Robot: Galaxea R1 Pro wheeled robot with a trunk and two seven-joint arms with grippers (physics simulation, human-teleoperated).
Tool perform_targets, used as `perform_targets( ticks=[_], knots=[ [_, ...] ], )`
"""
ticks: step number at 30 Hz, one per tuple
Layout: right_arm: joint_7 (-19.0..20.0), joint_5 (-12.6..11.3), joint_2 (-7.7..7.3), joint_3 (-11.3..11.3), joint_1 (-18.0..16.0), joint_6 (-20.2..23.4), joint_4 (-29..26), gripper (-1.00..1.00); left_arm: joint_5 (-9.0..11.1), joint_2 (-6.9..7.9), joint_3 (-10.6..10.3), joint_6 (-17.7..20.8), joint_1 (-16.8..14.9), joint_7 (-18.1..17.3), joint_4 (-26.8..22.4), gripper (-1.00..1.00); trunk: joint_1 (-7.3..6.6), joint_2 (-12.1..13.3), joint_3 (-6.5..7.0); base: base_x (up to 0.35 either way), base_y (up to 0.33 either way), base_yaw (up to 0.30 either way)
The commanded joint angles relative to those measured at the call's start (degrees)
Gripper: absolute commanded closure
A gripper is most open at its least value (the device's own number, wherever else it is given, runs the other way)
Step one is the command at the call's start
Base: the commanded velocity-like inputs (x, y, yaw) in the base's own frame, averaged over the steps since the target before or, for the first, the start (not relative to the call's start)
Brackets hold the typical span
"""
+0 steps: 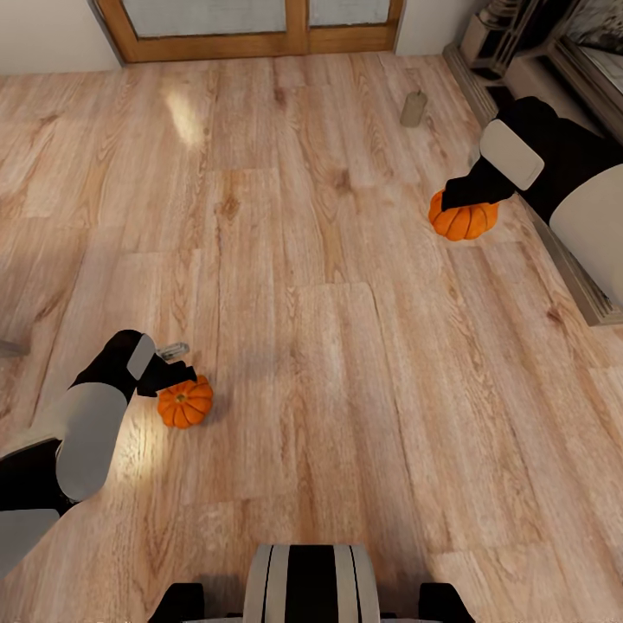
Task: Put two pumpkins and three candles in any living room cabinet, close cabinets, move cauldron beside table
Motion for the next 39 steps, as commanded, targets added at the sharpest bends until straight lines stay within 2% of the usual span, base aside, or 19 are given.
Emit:
perform_targets(
  ticks=[1,4,16,17,39],
  knots=[
    [-0.4,-0.8,-0.06,0.4,-0.1,0.1,-0.1,1.0,0.4,-0.04,0.2,0.2,0.0,0.5,-0.1,-1.0,0.01,0.0,-0.26,0.0,0.0,0.0],
    [-0.4,-0.8,-0.07,0.3,-0.1,0.1,-0.1,1.0,0.4,-0.1,0.2,0.2,0.0,0.5,-0.1,-1.0,0.09,-0.1,-0.92,0.0,0.0,0.0],
    [-0.3,-0.8,-0.16,0.2,-0.1,0.1,-0.1,1.0,0.5,-0.04,0.2,0.2,0.0,0.5,1.2,-1.0,0.09,-0.1,-0.92,0.0,0.0,0.0],
    [-0.3,-0.8,-0.16,0.1,-0.1,0.1,-0.1,1.0,0.5,-0.04,0.2,0.2,0.0,0.6,1.2,1.0,0.09,-0.1,-0.92,0.0,0.0,0.0],
    [-0.4,-0.8,-0.08,0.2,-0.1,0.2,0.0,1.0,0.4,0.13,0.4,0.2,0.0,0.6,2.6,1.0,0.09,-0.1,-0.92,0.0,0.0,0.0]
  ],
)
